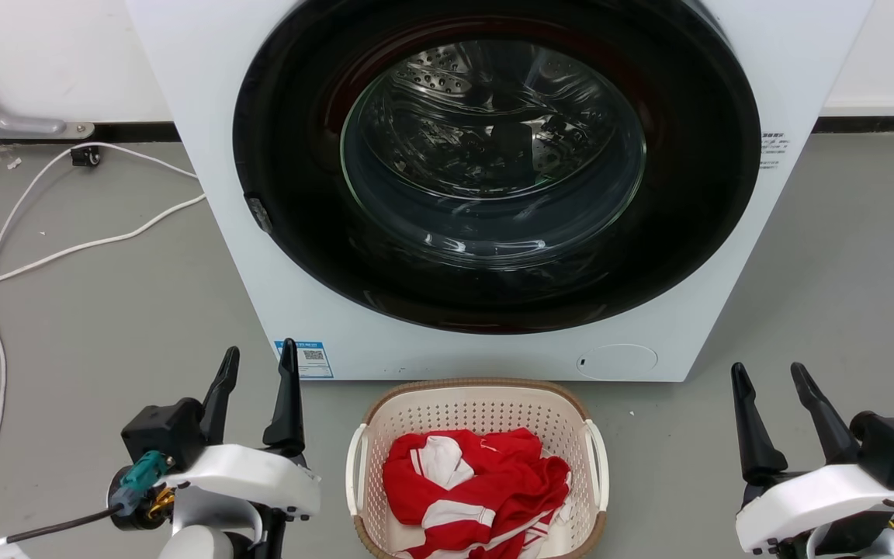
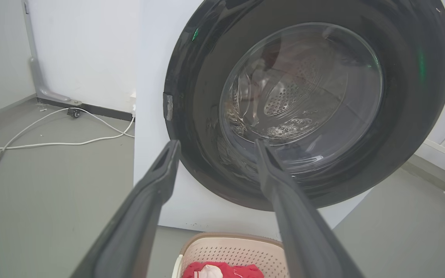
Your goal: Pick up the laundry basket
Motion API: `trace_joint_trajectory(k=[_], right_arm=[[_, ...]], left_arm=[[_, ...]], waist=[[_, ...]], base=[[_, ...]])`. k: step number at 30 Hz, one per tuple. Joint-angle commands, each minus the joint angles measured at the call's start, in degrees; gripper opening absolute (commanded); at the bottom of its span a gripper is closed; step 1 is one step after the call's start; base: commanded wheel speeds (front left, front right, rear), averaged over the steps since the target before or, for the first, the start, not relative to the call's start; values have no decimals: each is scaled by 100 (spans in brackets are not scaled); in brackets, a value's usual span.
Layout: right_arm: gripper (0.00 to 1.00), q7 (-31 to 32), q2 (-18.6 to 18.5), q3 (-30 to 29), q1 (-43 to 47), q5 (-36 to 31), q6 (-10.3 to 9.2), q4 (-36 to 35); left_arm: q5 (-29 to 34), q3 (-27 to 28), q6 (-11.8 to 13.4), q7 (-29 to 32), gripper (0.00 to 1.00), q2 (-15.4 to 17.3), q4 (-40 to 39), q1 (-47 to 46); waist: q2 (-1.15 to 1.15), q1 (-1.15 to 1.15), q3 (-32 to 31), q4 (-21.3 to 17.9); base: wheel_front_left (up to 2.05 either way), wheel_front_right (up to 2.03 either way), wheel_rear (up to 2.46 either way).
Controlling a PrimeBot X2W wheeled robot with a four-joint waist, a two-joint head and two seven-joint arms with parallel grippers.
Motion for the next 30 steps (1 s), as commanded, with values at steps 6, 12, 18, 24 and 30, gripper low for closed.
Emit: trace_joint_trajectory(k=[6,12,18,24,30], right_arm=[[100,12,10,6,53,-405,-2,-101],[100,5,11,5,98,-705,-2,-124],[100,-21,13,20,123,-987,-2,-145],[100,-52,14,19,167,-1221,-2,-165],[100,-83,15,29,186,-1409,-2,-170]], left_arm=[[386,-66,61,-116,100,59,-6,-116],[654,-110,95,-195,100,68,32,-107],[900,-147,102,-261,100,68,87,-121],[1128,-169,133,-335,100,53,121,-139],[1312,-175,155,-392,100,38,140,-122]], waist=[[0,0,-13,6],[0,0,-26,5],[0,0,-34,7],[0,0,-42,26],[0,0,-49,43]], base=[[0,0,0],[0,0,0],[0,0,0],[0,0,0],[0,0,0]])
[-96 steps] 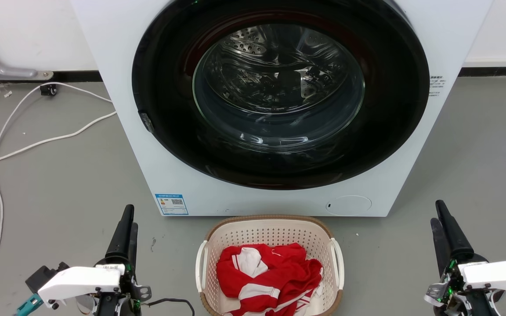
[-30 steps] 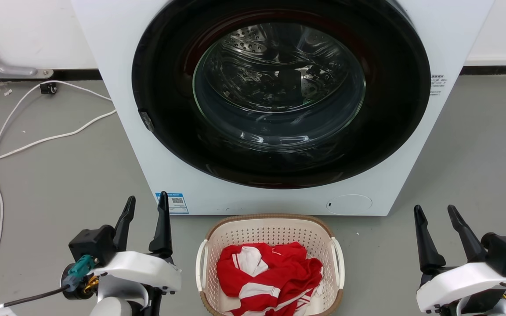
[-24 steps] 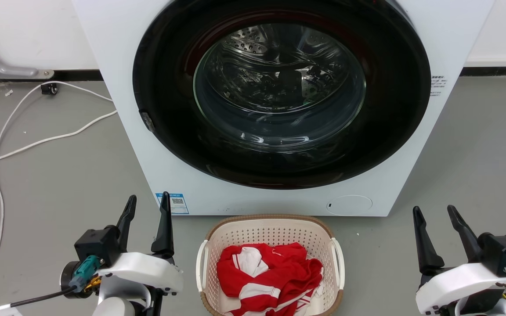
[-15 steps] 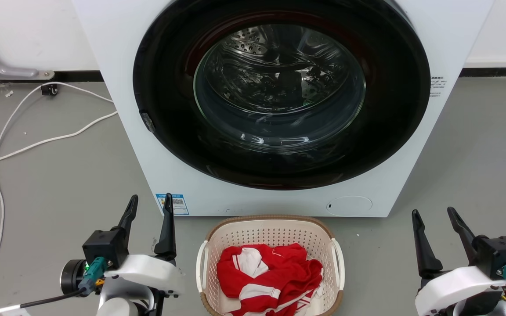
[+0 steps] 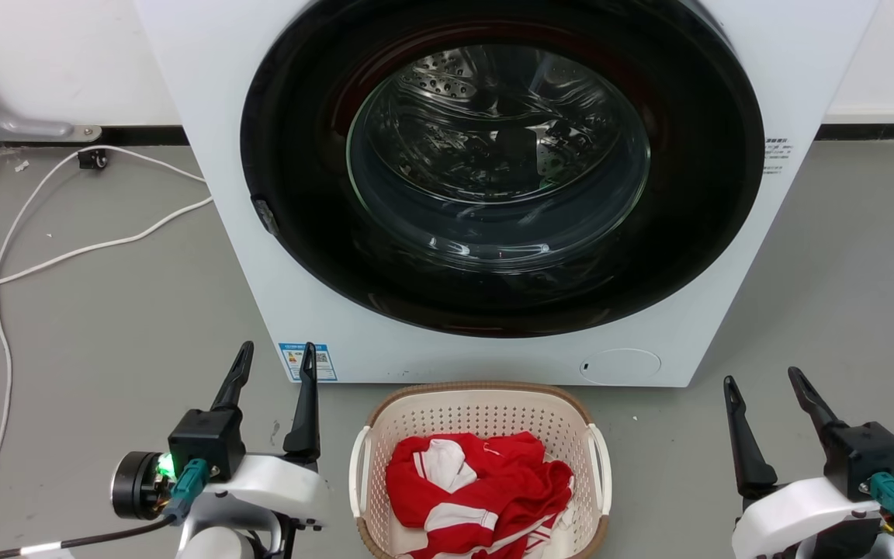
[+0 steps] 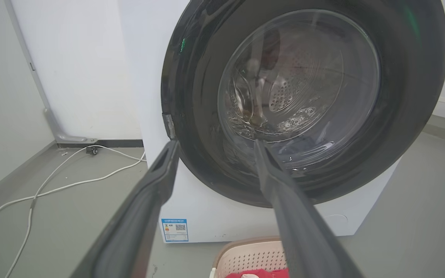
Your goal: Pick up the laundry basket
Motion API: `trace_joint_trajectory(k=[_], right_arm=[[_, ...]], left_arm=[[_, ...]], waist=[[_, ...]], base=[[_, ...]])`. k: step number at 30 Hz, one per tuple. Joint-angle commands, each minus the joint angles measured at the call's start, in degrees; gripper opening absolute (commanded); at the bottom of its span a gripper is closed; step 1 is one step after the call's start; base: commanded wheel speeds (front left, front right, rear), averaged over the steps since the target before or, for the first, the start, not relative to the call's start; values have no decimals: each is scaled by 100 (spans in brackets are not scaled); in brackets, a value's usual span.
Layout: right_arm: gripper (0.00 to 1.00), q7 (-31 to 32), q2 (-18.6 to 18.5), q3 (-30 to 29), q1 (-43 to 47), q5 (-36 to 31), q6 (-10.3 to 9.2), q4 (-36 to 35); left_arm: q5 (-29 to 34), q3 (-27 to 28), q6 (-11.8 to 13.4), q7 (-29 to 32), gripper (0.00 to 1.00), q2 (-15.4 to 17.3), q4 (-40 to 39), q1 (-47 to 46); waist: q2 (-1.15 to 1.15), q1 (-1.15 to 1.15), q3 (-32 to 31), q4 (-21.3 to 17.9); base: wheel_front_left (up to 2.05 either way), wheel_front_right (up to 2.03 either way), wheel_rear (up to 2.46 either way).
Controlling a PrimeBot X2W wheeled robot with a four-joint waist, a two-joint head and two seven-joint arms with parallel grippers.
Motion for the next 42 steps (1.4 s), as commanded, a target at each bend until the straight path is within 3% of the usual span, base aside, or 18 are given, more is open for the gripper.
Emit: trace_joint_trajectory(k=[1,14,42], right_arm=[[100,-27,15,7,58,-79,-2,-51],[100,-95,17,-43,105,-533,-3,-53],[100,-68,18,-103,-28,-221,-3,102]], left_arm=[[93,-2,26,-44,100,11,-3,-96],[550,-31,25,-176,100,-13,107,-85],[468,113,-24,-164,100,-78,177,-106]], waist=[[0,0,1,4],[0,0,23,43],[0,0,184,52]], base=[[0,0,0],[0,0,0],[0,0,0]])
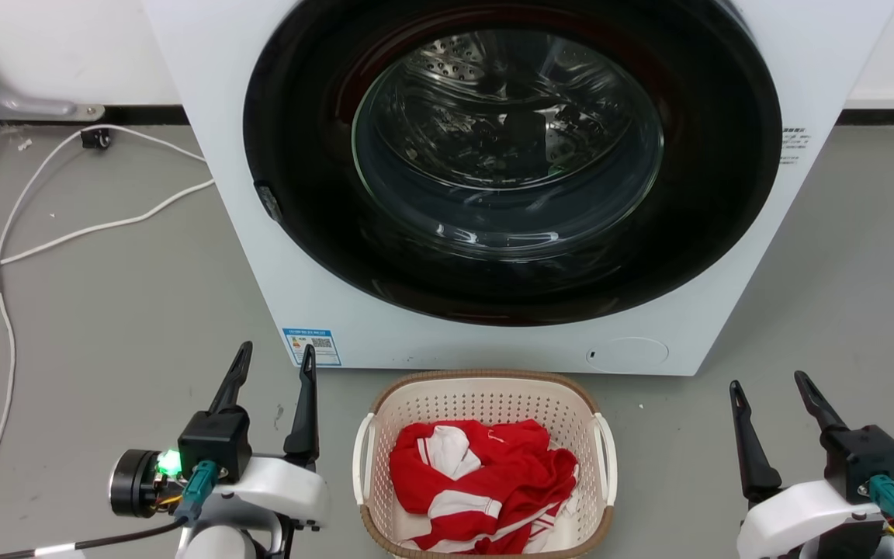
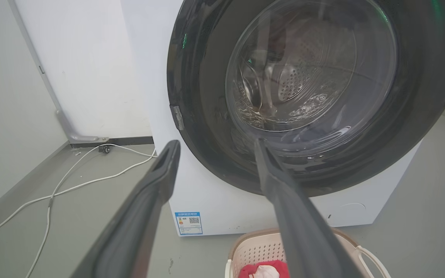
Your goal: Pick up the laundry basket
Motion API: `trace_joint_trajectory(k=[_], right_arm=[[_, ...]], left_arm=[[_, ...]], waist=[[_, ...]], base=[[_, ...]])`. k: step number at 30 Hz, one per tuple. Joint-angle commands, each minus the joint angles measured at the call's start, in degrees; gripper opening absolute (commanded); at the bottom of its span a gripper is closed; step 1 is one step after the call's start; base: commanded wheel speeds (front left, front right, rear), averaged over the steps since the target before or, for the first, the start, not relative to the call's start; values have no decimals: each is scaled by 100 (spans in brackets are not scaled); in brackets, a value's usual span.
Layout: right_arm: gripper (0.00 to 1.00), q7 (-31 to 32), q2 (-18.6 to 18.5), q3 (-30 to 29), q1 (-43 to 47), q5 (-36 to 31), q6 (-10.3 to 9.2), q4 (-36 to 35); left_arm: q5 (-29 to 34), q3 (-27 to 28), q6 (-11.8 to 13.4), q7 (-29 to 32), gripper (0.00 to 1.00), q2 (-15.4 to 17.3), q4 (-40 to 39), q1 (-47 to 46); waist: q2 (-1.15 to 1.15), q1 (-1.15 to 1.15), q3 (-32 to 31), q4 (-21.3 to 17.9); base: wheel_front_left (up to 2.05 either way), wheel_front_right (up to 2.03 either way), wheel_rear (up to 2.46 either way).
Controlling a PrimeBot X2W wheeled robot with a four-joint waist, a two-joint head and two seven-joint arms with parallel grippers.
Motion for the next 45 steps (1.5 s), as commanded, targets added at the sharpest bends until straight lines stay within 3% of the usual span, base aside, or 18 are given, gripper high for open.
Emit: trace_joint_trajectory(k=[1,13,14,18,31,32,45], right_arm=[[100,20,18,-14,-68,77,-4,9],[100,173,17,-13,-1026,163,-4,596],[100,259,18,92,-1363,180,-4,948],[100,428,13,239,-1819,282,-4,1540],[100,1287,12,888,-3273,1029,-4,3565],[100,1360,15,993,-3498,1231,-4,3955],[100,1203,17,1967,-4664,2155,-4,5631]], left_arm=[[-20,8,-12,-16,100,-23,11,-103],[-300,108,-200,4,100,-15,934,-1178],[-432,151,-278,93,100,19,1330,-1553],[-648,179,-423,300,100,48,1957,-2014],[-1348,100,-689,1494,100,262,4014,-3273],[-1491,63,-691,1696,100,299,4294,-3441],[-2168,-502,-696,2215,100,622,5054,-4138]], waist=[[0,0,60,-8],[0,0,1111,-217],[0,0,1478,-289],[0,0,1857,-336],[0,0,2739,-511],[0,0,2871,-545],[0,0,3682,-703]], base=[[0,0,0],[0,0,0],[0,0,0],[0,0,0],[0,0,0],[0,0,0],[0,0,0]])
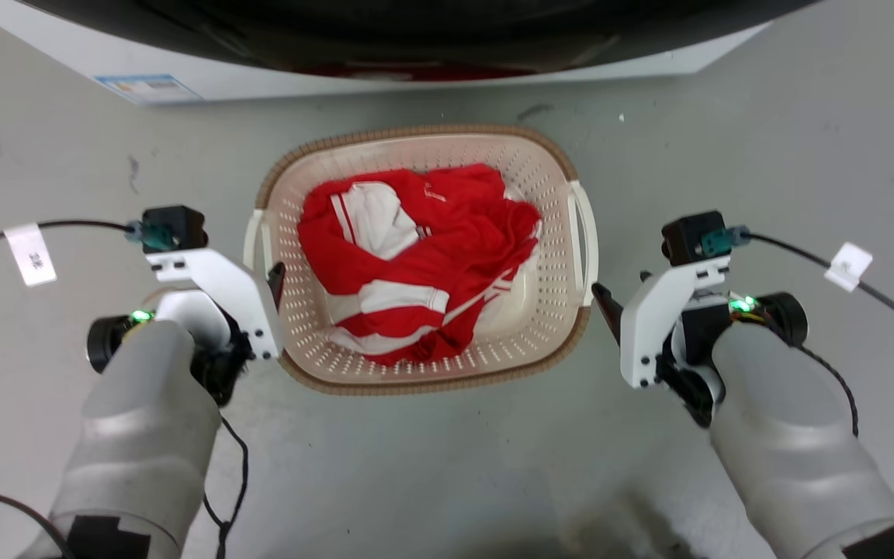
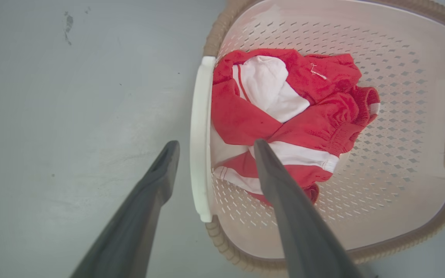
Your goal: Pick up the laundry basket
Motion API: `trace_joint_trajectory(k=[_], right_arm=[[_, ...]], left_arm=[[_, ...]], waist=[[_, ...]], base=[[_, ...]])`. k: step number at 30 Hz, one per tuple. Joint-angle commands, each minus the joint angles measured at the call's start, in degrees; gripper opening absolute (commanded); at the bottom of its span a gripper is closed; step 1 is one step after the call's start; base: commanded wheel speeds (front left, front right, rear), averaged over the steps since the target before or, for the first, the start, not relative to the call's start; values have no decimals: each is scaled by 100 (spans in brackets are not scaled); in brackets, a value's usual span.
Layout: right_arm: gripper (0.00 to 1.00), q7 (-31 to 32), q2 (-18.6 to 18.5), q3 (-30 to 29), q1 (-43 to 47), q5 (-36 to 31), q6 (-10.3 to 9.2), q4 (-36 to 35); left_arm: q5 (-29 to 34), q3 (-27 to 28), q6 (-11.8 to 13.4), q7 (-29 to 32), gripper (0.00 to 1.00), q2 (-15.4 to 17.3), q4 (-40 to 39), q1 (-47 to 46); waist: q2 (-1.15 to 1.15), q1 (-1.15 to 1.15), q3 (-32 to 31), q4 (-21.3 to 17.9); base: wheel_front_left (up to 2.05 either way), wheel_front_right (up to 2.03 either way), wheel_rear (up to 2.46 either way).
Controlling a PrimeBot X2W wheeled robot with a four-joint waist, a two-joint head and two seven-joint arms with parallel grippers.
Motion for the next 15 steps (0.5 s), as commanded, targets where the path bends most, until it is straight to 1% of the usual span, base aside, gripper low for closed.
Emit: trace_joint_trajectory(k=[1,8,15], right_arm=[[100,-9,13,118,-219,177,-4,105],[100,3,14,730,-806,794,-4,423],[100,72,14,1247,-1277,1227,-4,670]], left_arm=[[-64,-47,3,30,100,65,58,-158],[-114,-315,3,22,100,260,272,-622],[-210,-561,3,56,100,342,430,-934]], waist=[[0,-1,251,-62],[0,-1,741,-114],[0,-1,1010,-123]], base=[[0,0,0],[0,0,0],[0,0,0]])
